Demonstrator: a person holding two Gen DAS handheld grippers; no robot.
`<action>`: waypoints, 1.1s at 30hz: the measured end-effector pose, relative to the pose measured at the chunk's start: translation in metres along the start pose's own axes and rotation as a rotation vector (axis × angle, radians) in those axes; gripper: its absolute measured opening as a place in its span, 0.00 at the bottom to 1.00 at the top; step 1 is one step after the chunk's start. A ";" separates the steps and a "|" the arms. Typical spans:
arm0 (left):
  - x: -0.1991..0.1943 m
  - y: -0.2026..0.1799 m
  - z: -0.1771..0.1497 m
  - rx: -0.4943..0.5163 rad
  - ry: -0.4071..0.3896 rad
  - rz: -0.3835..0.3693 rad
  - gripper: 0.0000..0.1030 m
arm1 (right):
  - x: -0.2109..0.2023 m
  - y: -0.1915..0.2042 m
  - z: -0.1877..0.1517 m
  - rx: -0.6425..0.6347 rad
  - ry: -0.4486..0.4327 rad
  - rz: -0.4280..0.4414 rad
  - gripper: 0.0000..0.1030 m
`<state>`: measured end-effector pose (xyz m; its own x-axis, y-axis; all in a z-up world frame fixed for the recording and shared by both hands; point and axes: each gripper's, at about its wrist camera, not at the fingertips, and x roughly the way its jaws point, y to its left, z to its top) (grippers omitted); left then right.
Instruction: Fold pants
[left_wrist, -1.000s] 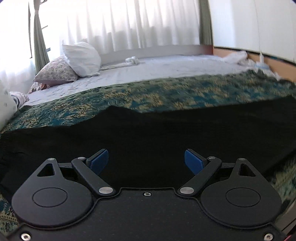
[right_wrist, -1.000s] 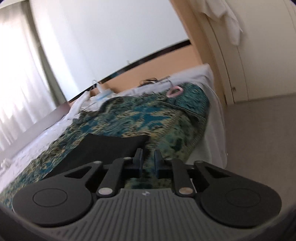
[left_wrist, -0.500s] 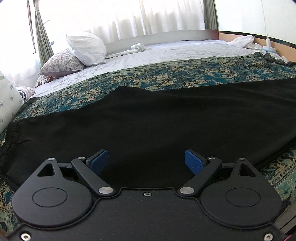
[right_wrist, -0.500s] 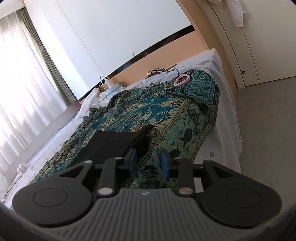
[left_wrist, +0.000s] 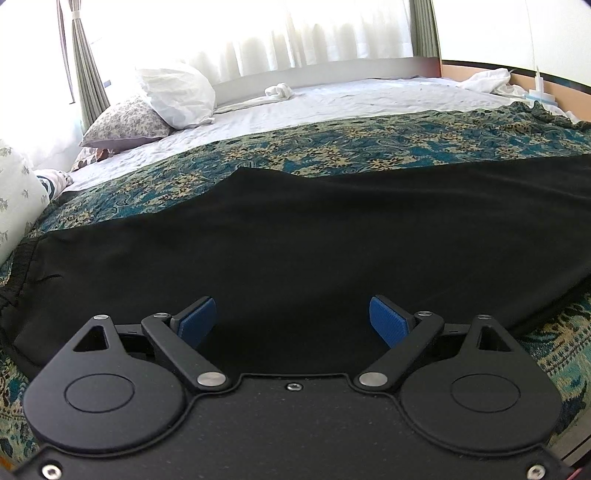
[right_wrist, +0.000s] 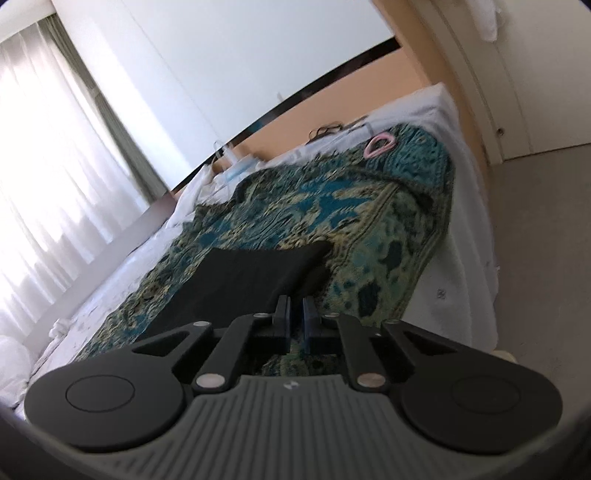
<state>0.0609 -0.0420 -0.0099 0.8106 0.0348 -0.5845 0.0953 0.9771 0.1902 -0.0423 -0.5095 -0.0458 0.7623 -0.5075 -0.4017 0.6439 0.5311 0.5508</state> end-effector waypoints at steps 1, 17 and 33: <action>0.000 -0.001 0.000 0.000 0.000 0.001 0.88 | 0.001 -0.001 0.000 0.009 0.003 0.003 0.15; 0.002 0.000 -0.002 0.004 -0.003 0.010 0.89 | 0.029 0.017 0.003 -0.069 0.005 0.018 0.48; 0.000 0.020 -0.009 -0.044 0.024 0.048 0.92 | 0.045 0.035 0.004 -0.214 -0.101 -0.199 0.05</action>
<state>0.0575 -0.0203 -0.0129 0.7997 0.0867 -0.5942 0.0302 0.9825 0.1840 0.0141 -0.5164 -0.0415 0.6160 -0.6750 -0.4060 0.7875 0.5399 0.2973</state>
